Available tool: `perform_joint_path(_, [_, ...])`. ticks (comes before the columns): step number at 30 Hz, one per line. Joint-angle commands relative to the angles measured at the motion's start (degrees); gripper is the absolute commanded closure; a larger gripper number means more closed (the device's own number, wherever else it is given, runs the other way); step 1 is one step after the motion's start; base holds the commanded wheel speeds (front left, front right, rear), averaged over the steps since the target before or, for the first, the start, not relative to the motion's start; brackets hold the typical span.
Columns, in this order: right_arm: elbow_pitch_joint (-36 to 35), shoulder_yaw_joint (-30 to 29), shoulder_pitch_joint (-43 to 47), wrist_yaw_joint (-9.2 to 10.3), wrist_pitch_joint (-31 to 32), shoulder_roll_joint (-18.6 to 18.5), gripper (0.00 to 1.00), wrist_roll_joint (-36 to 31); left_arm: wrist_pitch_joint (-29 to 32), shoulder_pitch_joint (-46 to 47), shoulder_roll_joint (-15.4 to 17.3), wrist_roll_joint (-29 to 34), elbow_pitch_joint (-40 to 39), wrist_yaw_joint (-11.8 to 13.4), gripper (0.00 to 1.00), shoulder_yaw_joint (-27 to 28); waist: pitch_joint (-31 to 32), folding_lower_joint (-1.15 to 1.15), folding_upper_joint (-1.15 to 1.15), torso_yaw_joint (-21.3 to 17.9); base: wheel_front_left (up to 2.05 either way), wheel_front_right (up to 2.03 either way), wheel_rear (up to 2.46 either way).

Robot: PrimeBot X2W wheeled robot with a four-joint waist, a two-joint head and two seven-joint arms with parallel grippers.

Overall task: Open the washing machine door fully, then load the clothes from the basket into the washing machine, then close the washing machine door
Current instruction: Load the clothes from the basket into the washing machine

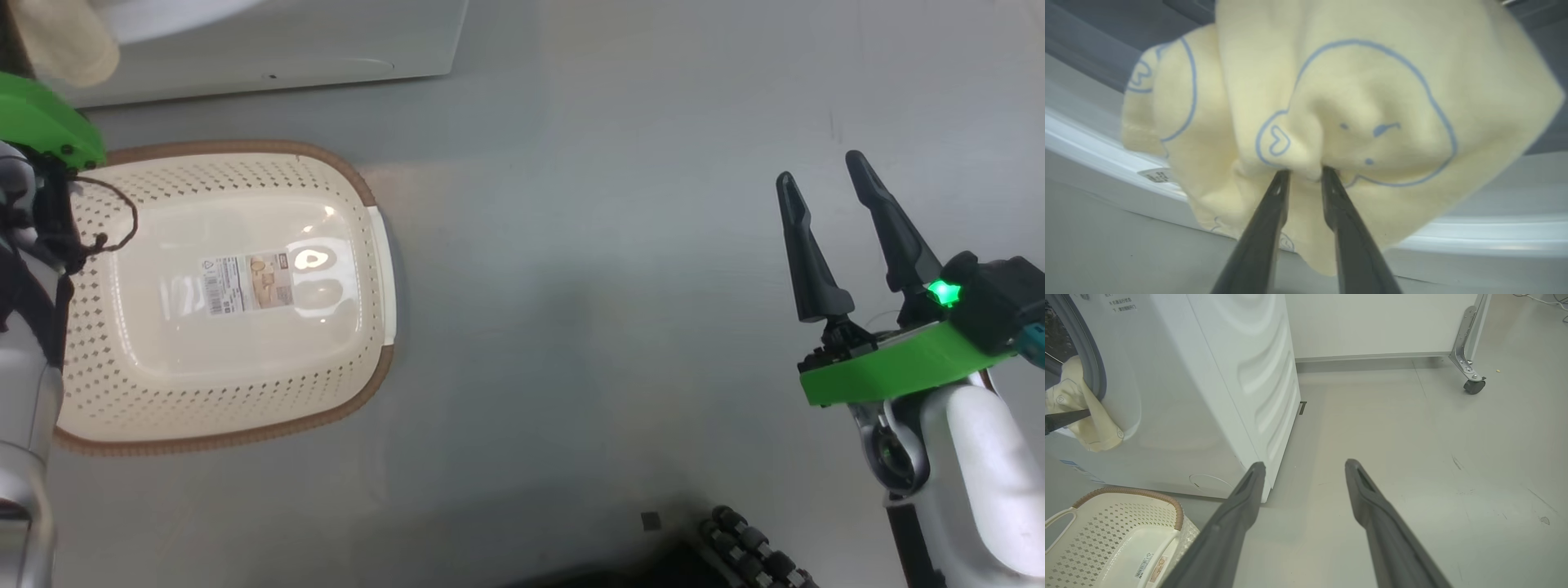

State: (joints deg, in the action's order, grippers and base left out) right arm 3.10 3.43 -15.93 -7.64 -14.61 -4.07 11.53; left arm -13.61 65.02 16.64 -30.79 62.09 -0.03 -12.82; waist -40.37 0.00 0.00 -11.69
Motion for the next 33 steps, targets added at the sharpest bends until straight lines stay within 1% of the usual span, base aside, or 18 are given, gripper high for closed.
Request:
perform_joint_path(1, [-1.7, 0.9, 0.3, 0.15, -0.4, -0.1, 0.00, -0.4, -0.7, 2.4, 2.8, 0.3, -1.1, 0.0, 1.00, 1.4, 0.0, 0.00, 0.00, 0.0, 0.00, 0.00, 0.00])
perform_joint_path(9, [-1.4, 0.6, 0.0, 0.15, -0.4, -0.1, 0.00, -1.0, -1.3, 1.7, 1.5, 0.7, -0.9, -0.9, 1.00, 1.5, 0.7, 0.00, 0.00, 1.3, 0.00, 0.00, 0.00])
perform_joint_path(17, [-1.0, 0.8, -0.3, 0.15, -0.4, -0.1, 0.00, -1.0, -1.4, -2.6, 1.0, 3.5, -11.0, -0.1, 1.00, 4.0, 2.1, 0.00, 0.00, 2.5, 0.00, 0.00, 0.00])
perform_joint_path(21, [-1.0, 1.0, -0.4, 0.15, -0.4, 0.0, 0.00, -0.8, -1.4, -4.2, 1.5, 5.8, -17.8, 0.5, 1.00, 5.7, 2.3, 0.00, 0.00, 2.4, 0.00, 0.00, 0.00])
perform_joint_path(24, [-0.9, 1.3, -0.5, 0.15, -0.4, 0.1, 0.00, -0.6, -1.4, -4.3, 2.2, 7.2, -21.1, 0.5, 1.00, 6.7, 2.1, 0.00, 0.00, 2.1, 0.00, 0.00, 0.00])
perform_joint_path(29, [-1.0, 1.7, -0.9, 0.15, -0.4, 0.4, 0.00, -0.1, -1.4, -2.0, 3.6, 8.5, -22.0, 0.0, 1.00, 6.2, 1.0, 0.00, 0.00, 1.2, 0.00, 0.00, 0.00])
perform_joint_path(33, [-1.2, 1.6, -1.1, 0.15, -0.4, 0.6, 0.00, 0.4, 0.2, 3.1, 5.6, 9.7, -22.1, -1.1, 1.00, 5.0, -0.8, 0.00, 0.00, 0.4, 0.00, 0.00, 0.00])
